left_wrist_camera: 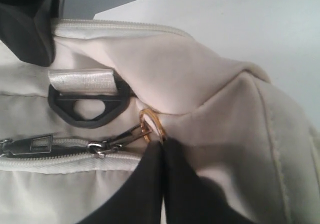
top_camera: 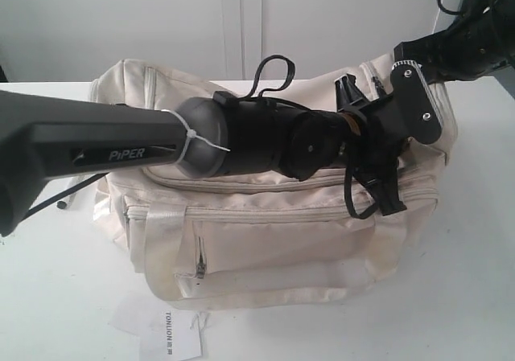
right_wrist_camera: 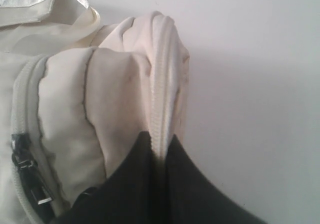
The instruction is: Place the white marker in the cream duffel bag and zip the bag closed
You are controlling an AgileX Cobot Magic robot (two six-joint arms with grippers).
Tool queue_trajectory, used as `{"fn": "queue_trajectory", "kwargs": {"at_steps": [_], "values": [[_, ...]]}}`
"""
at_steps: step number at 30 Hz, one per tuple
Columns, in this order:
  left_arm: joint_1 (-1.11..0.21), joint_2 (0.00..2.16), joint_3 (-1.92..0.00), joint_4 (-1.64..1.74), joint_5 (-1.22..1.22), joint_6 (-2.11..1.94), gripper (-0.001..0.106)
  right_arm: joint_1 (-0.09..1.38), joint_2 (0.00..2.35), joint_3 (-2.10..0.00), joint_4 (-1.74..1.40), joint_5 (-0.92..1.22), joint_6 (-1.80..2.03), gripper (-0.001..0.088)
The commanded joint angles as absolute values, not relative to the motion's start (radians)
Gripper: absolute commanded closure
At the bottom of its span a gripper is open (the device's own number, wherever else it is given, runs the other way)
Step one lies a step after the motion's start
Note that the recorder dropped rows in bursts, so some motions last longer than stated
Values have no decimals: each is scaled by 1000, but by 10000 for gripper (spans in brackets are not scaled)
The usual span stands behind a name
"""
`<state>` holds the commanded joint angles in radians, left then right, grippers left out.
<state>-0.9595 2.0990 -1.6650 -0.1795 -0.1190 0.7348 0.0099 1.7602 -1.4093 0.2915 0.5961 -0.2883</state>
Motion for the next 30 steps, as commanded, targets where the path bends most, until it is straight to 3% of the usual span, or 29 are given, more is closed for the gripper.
{"fn": "queue_trajectory", "kwargs": {"at_steps": [24,26,28,30], "values": [[-960,2023,-1665,-179,0,719,1053,10,1760,-1409,292,597,-288,868],[-954,2023,-1665,-179,-12,646,965,10,1760,-1409,292,597,-288,868],[-950,2025,-1665,-179,-57,556,713,10,1760,-1409,292,597,-288,868],[-950,2033,-1667,-195,-114,444,651,10,1760,-1409,292,597,-288,868]]}}
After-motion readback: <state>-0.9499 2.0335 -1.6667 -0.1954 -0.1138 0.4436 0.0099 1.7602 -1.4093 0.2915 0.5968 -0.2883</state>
